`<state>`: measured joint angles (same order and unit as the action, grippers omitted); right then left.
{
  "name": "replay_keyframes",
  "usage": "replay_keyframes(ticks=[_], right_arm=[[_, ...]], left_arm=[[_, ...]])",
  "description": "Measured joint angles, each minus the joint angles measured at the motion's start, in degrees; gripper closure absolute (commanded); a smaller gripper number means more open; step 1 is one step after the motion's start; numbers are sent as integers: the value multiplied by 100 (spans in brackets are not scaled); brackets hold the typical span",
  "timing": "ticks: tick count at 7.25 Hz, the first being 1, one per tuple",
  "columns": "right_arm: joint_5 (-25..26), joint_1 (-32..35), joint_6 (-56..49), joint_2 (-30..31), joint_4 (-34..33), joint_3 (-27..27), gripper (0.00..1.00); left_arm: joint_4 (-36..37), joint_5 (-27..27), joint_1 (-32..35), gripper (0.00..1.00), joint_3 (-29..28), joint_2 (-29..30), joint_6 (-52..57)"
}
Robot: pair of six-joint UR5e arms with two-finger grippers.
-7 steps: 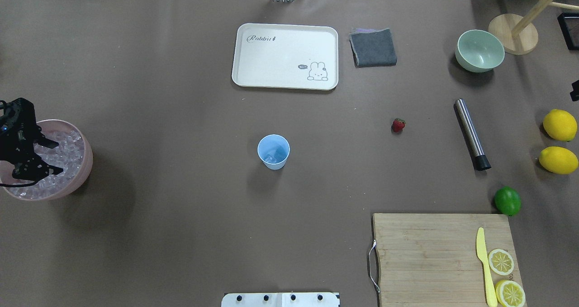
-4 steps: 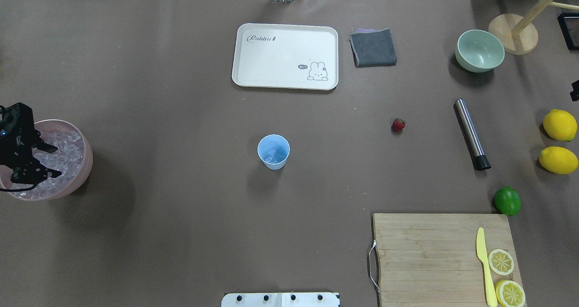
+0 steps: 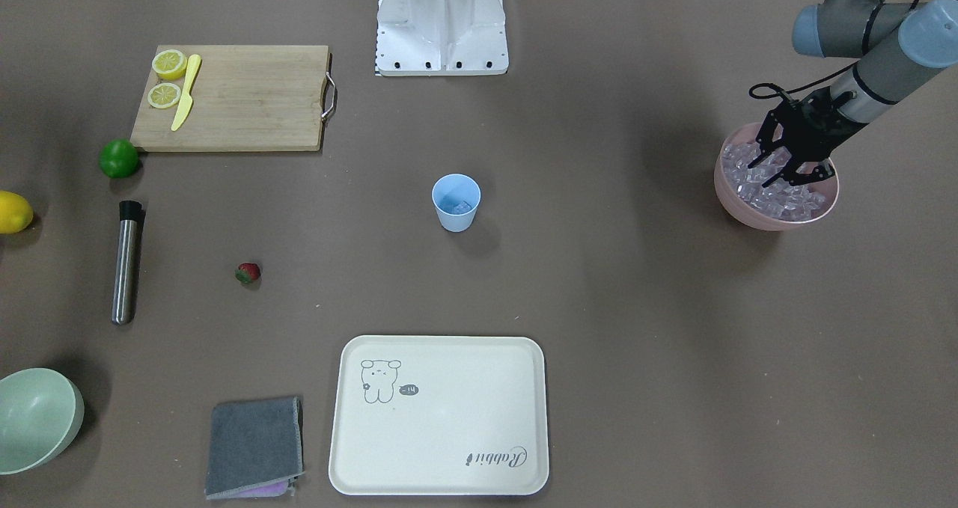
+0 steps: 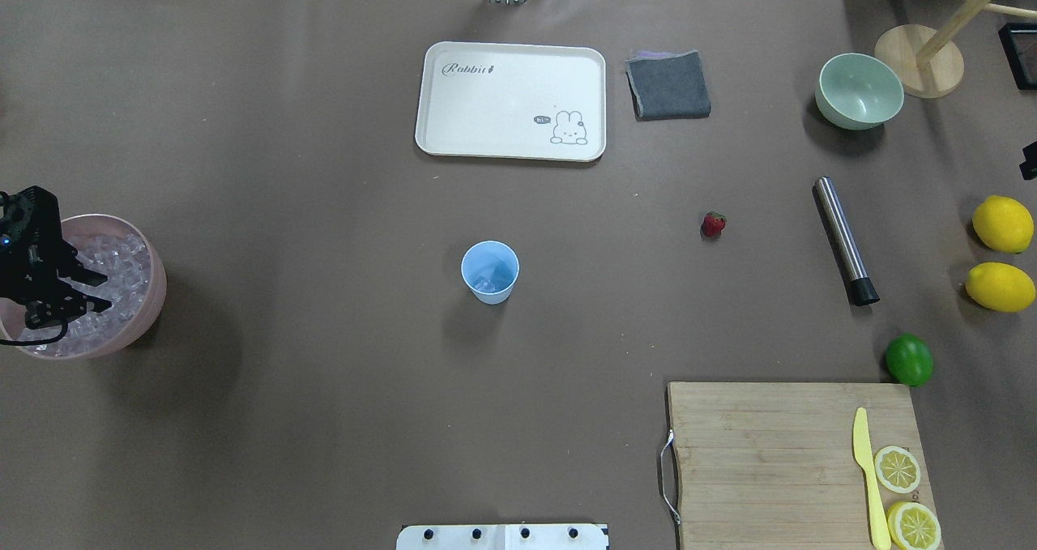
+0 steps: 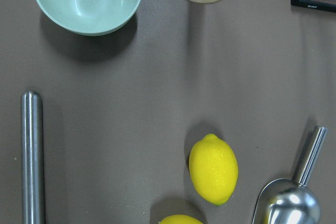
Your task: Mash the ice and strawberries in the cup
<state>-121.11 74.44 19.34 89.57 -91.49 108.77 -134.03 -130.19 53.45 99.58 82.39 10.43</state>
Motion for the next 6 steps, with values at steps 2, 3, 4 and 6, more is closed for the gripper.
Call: replay_keyframes(ticks=[2,3,4,6], right_arm=[[0,-6,0,-66,0,-25,0],[0,-10,0,-92,0,-34,0],[-2,-17,2,-112,0,-37,0],[-13,-30,10,-168,-5,-40,0]], left_arm=[[2,-40,16,100,11,-7,-28],[13,-61,41,100,17,0,-34],[37,-123,84,100,22,24,-36],[110,-386,318,22,18,70,-33]])
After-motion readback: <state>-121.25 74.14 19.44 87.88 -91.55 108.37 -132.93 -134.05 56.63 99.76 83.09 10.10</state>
